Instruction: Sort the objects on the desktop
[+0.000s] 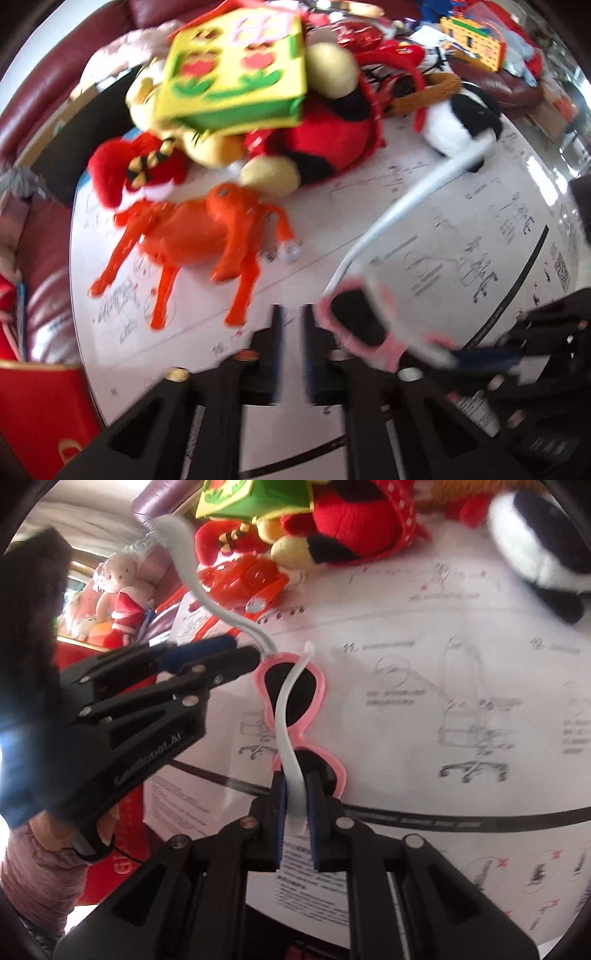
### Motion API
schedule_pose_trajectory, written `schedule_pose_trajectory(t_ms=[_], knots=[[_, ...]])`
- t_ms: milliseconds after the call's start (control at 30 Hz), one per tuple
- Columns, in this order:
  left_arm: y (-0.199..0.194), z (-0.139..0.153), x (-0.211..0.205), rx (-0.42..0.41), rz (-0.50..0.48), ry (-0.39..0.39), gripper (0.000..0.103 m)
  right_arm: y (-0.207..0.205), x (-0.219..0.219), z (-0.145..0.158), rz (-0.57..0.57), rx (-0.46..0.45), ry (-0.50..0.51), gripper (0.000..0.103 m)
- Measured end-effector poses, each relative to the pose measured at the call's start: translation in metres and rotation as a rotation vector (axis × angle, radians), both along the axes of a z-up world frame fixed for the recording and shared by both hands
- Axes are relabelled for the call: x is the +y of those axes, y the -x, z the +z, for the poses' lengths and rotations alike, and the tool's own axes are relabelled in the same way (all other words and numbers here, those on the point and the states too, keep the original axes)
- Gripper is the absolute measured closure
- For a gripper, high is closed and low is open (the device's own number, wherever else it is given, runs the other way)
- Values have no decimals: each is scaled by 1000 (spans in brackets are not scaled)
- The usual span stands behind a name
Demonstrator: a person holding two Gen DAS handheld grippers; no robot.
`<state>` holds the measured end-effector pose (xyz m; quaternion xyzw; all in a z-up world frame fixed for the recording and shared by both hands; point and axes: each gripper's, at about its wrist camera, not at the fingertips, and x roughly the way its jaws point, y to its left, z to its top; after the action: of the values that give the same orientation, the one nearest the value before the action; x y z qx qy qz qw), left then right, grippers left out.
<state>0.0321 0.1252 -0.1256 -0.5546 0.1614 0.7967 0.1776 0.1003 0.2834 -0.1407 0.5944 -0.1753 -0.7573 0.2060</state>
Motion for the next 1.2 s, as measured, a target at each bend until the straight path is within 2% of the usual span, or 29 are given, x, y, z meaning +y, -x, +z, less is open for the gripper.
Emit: schedule_pose_trajectory(t_ms=[100, 200, 300, 367, 433, 467, 767, 800, 867, 900, 1033, 1100, 1200], knots=[[-1, 1, -9, -4, 14, -1, 99, 0, 9, 8, -14, 37, -10, 92], [-4, 13, -11, 12, -7, -59, 99, 0, 12, 12, -6, 52, -1, 92], [-3, 21, 0, 41, -39, -68, 98, 4, 6, 12, 2, 49, 4, 92], [-2, 24, 8, 55, -61, -64, 90, 6, 0, 10, 6, 42, 7, 92], [2, 18, 17, 51, -78, -38, 77, 8, -2, 8, 10, 32, 11, 92], [3, 15, 19, 46, -84, -32, 75, 8, -4, 8, 14, 29, 11, 92], [19, 7, 26, -4, -78, -68, 74, 13, -11, 2, 44, 9, 4, 92], [20, 6, 26, -8, -76, -72, 75, 13, -12, 2, 43, 9, 3, 92], [19, 4, 26, -24, -74, -78, 87, 14, -13, 1, 40, 11, 1, 92], [18, 4, 26, -28, -73, -78, 97, 15, -12, 2, 37, 16, -1, 92], [15, 4, 19, -58, -21, -61, 97, 16, -11, 12, 11, 70, -33, 90], [14, 5, 13, -87, 8, -67, 103, 18, -11, 15, 3, 82, -46, 91], [6, 10, 4, -107, 9, -76, 103, 20, -11, 18, -10, 97, -66, 91]])
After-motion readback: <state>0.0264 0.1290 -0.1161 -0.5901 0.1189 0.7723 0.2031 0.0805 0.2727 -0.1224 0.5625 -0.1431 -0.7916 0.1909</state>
